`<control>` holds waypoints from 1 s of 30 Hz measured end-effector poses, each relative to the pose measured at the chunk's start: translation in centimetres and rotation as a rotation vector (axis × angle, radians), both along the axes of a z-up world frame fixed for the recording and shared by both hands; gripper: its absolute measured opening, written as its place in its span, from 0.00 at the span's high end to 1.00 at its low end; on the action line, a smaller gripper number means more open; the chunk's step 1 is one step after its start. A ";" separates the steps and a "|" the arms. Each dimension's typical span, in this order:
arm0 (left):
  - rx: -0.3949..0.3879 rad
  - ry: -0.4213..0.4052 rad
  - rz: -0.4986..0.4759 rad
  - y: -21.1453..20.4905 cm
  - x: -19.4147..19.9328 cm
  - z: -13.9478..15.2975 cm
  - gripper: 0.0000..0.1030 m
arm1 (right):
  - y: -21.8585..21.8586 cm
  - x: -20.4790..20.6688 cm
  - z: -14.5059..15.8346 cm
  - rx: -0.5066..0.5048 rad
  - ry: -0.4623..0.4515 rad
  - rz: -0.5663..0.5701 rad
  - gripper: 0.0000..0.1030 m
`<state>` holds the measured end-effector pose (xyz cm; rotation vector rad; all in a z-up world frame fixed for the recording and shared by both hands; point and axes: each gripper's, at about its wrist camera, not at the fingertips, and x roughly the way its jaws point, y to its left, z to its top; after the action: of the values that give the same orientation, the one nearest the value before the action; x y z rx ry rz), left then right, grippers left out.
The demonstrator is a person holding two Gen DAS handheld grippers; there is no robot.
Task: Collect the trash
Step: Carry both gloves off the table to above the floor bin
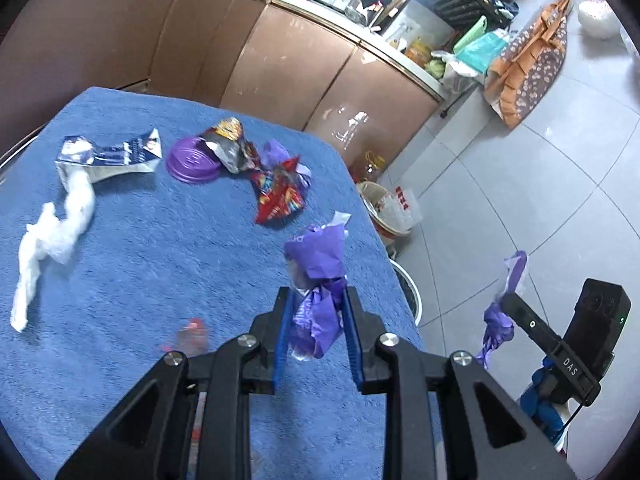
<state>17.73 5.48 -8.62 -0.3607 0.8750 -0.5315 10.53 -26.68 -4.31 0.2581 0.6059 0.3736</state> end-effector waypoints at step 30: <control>0.144 0.095 -0.466 -34.3 11.1 -2.8 0.76 | -21.0 9.2 -8.1 -0.086 0.139 -0.451 0.84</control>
<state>28.86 -28.85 -11.45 -0.0457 1.0896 -0.8804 19.69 -47.69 -12.37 0.3310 0.6782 -0.1054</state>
